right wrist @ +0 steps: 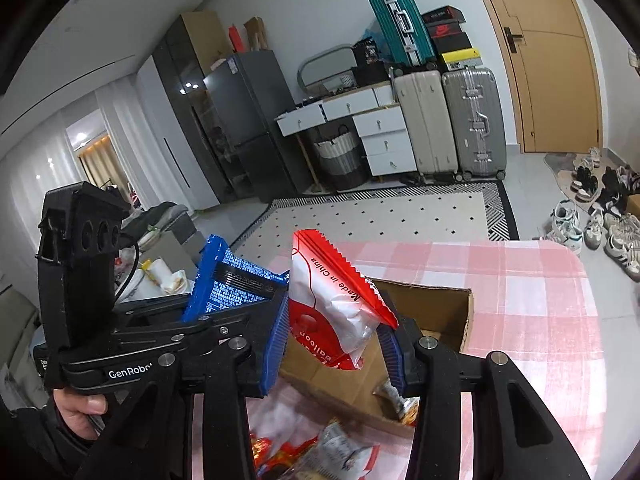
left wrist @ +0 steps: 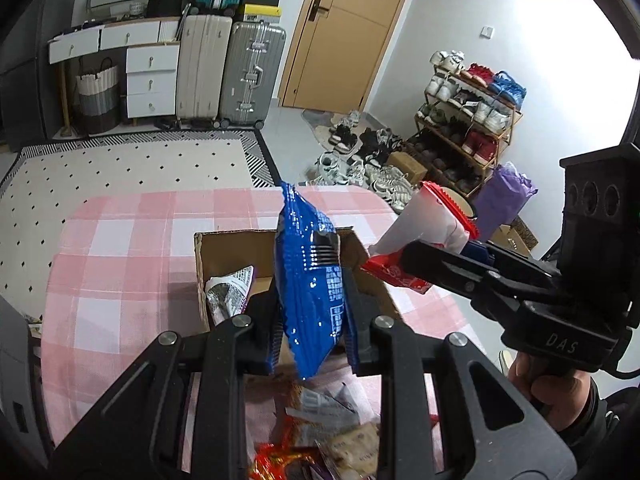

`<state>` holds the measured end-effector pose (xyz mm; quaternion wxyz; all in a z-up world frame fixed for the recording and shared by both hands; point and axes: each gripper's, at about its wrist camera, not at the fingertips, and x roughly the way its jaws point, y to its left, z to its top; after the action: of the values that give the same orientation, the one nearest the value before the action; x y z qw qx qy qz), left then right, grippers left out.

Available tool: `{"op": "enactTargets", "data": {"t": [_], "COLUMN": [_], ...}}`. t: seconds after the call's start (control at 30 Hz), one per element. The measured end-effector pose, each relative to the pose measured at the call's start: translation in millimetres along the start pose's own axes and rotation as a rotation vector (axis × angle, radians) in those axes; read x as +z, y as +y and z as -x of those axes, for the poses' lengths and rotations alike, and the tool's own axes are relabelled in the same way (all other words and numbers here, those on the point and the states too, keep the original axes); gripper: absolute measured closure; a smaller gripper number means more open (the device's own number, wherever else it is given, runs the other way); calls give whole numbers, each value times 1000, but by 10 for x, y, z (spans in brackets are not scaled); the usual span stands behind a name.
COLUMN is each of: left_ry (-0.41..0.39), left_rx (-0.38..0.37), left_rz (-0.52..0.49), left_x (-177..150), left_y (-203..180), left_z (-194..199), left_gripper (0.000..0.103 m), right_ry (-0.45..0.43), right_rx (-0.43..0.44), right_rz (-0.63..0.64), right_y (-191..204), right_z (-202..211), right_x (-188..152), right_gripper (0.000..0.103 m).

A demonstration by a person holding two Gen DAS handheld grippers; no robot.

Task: Organize snacks
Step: 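Open both grippers to drop the blue packet and red-white bag into the box, then move both tools back toward the remaining snack pile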

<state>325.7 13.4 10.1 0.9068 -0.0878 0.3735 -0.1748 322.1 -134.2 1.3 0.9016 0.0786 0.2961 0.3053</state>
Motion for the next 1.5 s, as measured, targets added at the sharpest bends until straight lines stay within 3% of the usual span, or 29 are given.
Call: {"op": "enactTargets", "data": {"t": [0.3,0.4,0.63,0.77,0.83,0.9,1.07,1.2,1.23,1.5], "left_ry": [60,101,106,69,46,17,-37,-75,-90,-142], "left_rx": [-3,7,36,46,48,61,57,73,82,91], "left_rz": [12,15,12,2,-2,-6,-13,-30,-34,-42], "left_x": [97,74,-28,-69,-96,-135,-229,-315,-358,-661], "left_y": [252,311,408,334,272,193,23,-144,-191,-458], "left_z": [-718,-931,-1020,-813,-666,-493,-108,218,326,990], "left_gripper": [81,81,75,73,66,48,41,26,25,21], "right_ry": [80,110,73,42,24,5,-44,-75,-82,-115], "right_rx": [-46,-57,-55,-54,-56,-53,-50,-54,-56,-54], "right_rz": [1,-21,-46,-34,-27,-18,10,24,31,57], "right_y": [-285,-378,-483,-421,-362,-267,-62,103,146,439], "right_z": [-611,-777,-668,-459,-333,-191,170,446,521,1008], "right_x": [15,-9,-105,-91,-89,-98,-119,-183,-213,-449], "right_gripper": [60,53,50,49,46,42,35,24,19,14]}}
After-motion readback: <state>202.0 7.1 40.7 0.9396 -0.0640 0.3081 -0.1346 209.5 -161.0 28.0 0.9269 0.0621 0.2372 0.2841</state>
